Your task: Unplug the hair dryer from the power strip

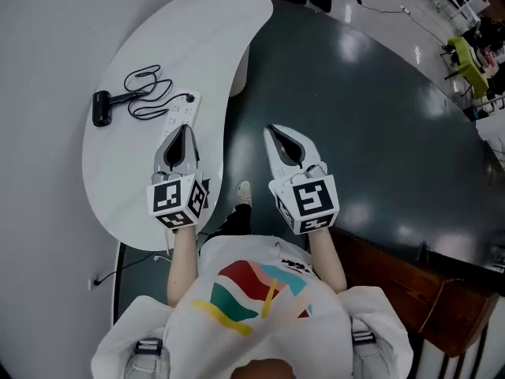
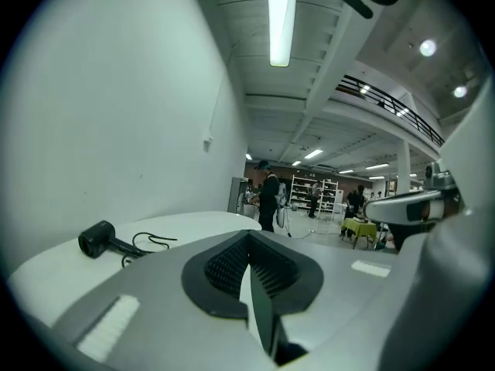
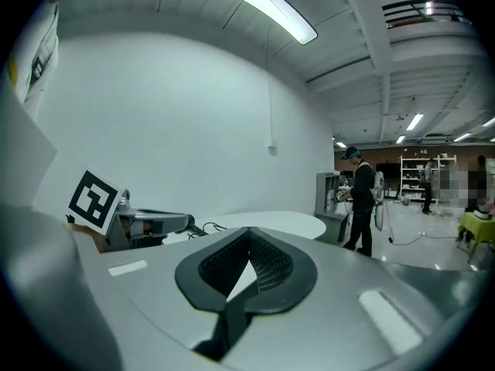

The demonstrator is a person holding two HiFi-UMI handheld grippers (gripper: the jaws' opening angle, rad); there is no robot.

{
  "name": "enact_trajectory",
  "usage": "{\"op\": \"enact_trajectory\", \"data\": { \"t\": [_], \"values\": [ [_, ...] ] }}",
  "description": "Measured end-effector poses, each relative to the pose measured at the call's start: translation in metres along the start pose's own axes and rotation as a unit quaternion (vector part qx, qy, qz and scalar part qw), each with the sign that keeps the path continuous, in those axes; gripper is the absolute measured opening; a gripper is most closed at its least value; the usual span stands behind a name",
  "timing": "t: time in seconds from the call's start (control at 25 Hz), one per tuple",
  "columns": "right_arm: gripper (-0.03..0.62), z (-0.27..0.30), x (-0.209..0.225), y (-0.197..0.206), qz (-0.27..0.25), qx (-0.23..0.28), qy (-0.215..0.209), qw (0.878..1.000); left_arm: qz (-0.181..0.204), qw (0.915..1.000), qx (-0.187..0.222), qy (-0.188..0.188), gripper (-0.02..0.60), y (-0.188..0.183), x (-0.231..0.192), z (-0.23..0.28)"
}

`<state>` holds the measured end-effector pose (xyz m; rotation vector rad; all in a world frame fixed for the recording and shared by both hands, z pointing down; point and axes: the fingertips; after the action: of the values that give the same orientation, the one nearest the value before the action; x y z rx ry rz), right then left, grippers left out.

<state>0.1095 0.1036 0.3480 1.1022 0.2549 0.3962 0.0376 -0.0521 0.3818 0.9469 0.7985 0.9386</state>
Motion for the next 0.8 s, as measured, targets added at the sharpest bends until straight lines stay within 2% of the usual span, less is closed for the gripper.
{"op": "enact_trajectory", "data": {
  "t": [0.12,0.28,0.4,0.6,0.8],
  "values": [
    [0.012,0.048,0.002,-0.023,-0.014,-0.019,-0.032,0.999,-0.053,0.9985,-0.011,-0.011,-0.002,-0.007,-0.027,0.029],
    [0.012,0.102,-0.007,-0.034,-0.036,-0.041,-0.078,0.995,-0.073,0.9959,-0.026,-0.047,-0.002,-0.001,-0.060,0.055],
    [0.012,0.132,-0.018,-0.034,-0.043,-0.063,-0.130,0.989,-0.093,0.9914,-0.029,-0.087,-0.002,0.002,-0.076,0.054],
    [0.012,0.174,-0.027,-0.044,-0.056,-0.056,-0.193,0.978,-0.068,0.9892,0.000,-0.130,-0.002,-0.021,-0.089,0.060],
    [0.012,0.183,-0.031,-0.061,-0.077,-0.046,-0.244,0.966,-0.068,0.9818,0.003,-0.177,-0.002,-0.029,-0.087,0.056]
  ]
}}
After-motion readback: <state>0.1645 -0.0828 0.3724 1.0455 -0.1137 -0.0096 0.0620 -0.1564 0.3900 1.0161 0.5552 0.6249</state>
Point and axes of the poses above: the fingertips, and each gripper's own axes: z forward along the fingers, x to its right, y out of its underside, and after that the axes turned 12 degrees about -x, right-handed
